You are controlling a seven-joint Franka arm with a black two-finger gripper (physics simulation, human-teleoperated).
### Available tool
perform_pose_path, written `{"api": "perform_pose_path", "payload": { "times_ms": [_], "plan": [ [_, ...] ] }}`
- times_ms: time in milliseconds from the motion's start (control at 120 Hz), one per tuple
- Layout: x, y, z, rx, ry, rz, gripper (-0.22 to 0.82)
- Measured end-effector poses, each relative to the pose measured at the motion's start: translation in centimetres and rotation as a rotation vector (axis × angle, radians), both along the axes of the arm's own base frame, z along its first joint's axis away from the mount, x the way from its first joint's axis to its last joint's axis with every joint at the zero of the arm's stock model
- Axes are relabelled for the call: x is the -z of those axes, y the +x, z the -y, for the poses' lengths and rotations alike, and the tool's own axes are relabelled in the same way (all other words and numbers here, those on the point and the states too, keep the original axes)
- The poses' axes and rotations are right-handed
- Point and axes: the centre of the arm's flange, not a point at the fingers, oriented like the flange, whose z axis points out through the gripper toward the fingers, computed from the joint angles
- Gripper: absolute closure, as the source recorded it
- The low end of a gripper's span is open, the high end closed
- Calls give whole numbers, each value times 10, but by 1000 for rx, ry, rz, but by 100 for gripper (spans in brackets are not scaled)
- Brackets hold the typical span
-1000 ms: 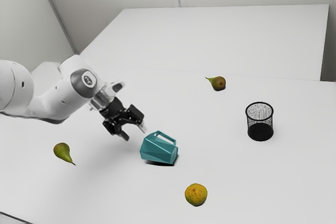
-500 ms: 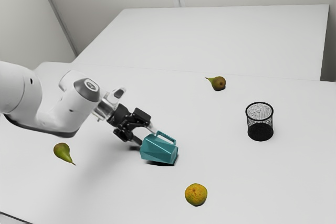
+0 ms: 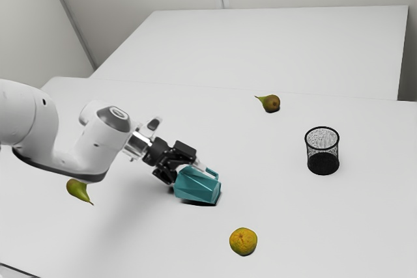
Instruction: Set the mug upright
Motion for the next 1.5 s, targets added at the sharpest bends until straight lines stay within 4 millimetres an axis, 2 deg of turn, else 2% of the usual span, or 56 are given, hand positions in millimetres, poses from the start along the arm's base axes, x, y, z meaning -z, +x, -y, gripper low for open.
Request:
{"api": "perform_pose_path", "payload": {
  "times_ms": [142, 583, 750, 842, 967, 1083, 1142, 1275, 1500],
  "plan": [
    [2, 0, 0, -2, -11, 14, 7],
    [-6, 1, 7, 21, -31, 65, 58],
    [-15, 2, 14, 30, -43, 94, 71],
    [-31, 3, 18, 43, -42, 131, 73],
    [-65, 4, 21, 101, 5, 215, 74],
    [-102, 16, 12, 251, 189, 306, 75],
    [-114, 23, 4, 331, 304, 333, 75],
    [-124, 36, -9, 471, 521, 348, 76],
    [-111, 75, -18, 590, 752, 313, 76]
  ]
}}
